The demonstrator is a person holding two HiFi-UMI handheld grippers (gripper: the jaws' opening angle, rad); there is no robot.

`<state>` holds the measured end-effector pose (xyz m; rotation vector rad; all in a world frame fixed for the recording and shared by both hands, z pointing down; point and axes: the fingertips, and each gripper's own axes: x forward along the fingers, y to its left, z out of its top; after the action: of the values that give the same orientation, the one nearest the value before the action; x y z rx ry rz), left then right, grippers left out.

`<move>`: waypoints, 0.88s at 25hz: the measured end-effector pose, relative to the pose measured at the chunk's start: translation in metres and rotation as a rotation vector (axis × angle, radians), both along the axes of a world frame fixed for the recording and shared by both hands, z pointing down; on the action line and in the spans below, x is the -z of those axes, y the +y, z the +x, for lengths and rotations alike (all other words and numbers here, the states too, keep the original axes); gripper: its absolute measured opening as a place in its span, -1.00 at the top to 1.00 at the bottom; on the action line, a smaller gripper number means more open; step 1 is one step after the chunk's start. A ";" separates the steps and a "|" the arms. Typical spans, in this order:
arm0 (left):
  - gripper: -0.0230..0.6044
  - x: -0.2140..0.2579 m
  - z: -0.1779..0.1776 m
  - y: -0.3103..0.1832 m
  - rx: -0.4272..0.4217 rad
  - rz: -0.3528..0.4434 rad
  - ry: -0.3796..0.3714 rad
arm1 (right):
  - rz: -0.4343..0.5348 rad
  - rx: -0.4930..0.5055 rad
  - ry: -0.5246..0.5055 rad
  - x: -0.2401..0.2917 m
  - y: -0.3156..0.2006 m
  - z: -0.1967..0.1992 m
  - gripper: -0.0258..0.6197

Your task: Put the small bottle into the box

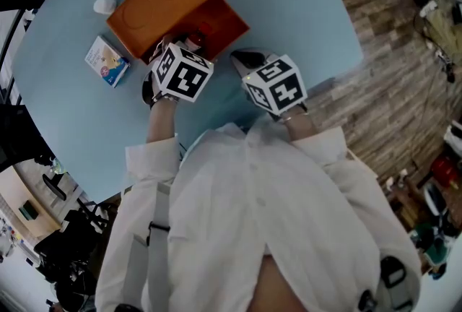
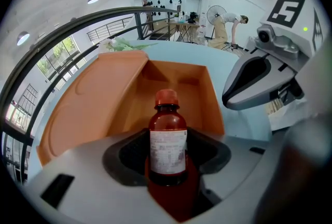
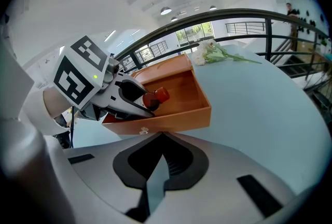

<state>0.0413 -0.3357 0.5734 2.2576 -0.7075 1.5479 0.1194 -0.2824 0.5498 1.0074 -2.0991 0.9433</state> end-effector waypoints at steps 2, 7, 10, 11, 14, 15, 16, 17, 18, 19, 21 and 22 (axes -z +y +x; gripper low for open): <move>0.23 -0.001 0.000 0.000 0.001 0.000 -0.005 | -0.003 0.002 -0.002 -0.001 0.001 0.000 0.91; 0.23 -0.004 0.005 0.001 0.002 -0.025 0.003 | -0.001 0.003 -0.005 0.000 0.001 0.003 0.91; 0.23 -0.005 0.006 0.003 -0.005 -0.037 -0.002 | -0.004 0.005 -0.005 0.001 0.001 0.004 0.91; 0.23 -0.005 0.006 0.003 -0.007 -0.038 0.001 | -0.005 0.005 -0.006 0.001 0.002 0.004 0.91; 0.23 -0.004 0.008 0.003 -0.009 -0.049 0.027 | -0.003 0.003 -0.006 0.002 0.002 0.006 0.91; 0.23 -0.004 0.008 0.003 -0.007 -0.050 0.033 | -0.002 0.001 -0.008 0.002 0.001 0.006 0.91; 0.23 -0.004 0.008 0.003 -0.006 -0.048 0.034 | 0.000 0.000 -0.009 0.002 0.001 0.005 0.91; 0.23 -0.004 0.008 0.003 -0.004 -0.041 0.030 | 0.001 0.000 -0.009 0.003 0.001 0.005 0.91; 0.23 -0.004 0.007 0.003 -0.004 -0.032 0.024 | 0.003 0.000 -0.009 0.003 0.000 0.004 0.91; 0.23 -0.004 0.007 0.002 -0.003 -0.023 0.019 | 0.006 -0.001 -0.008 0.004 0.000 0.004 0.91; 0.23 -0.003 0.007 0.002 -0.002 -0.010 0.020 | 0.018 -0.006 -0.004 0.005 -0.001 0.003 0.91; 0.23 -0.002 0.007 0.001 -0.003 -0.006 0.025 | 0.026 -0.009 -0.002 0.007 -0.002 0.004 0.91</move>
<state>0.0486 -0.3342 0.5751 2.2705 -0.6916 1.5191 0.1232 -0.2846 0.5432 1.0305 -2.1155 0.9238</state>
